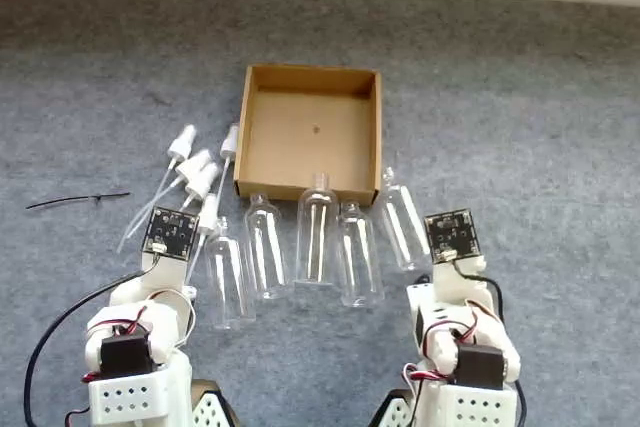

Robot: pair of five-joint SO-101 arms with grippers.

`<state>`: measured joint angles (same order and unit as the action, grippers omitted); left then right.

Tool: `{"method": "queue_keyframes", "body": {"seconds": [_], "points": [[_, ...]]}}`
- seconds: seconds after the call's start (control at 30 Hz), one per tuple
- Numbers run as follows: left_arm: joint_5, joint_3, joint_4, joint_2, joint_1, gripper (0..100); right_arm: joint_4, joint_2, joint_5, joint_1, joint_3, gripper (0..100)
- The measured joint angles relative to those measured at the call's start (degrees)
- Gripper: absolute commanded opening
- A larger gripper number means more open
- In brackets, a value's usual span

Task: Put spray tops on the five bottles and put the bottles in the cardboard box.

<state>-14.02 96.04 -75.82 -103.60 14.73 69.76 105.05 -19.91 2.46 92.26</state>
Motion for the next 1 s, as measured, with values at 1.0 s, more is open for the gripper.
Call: {"method": "queue_keyframes", "body": {"seconds": [1.0], "points": [[0.0, 0.0, 0.0, 0.0, 0.0, 7, 6.9, -92.2, 0.1, -13.5, -68.7, 35.8]]}}
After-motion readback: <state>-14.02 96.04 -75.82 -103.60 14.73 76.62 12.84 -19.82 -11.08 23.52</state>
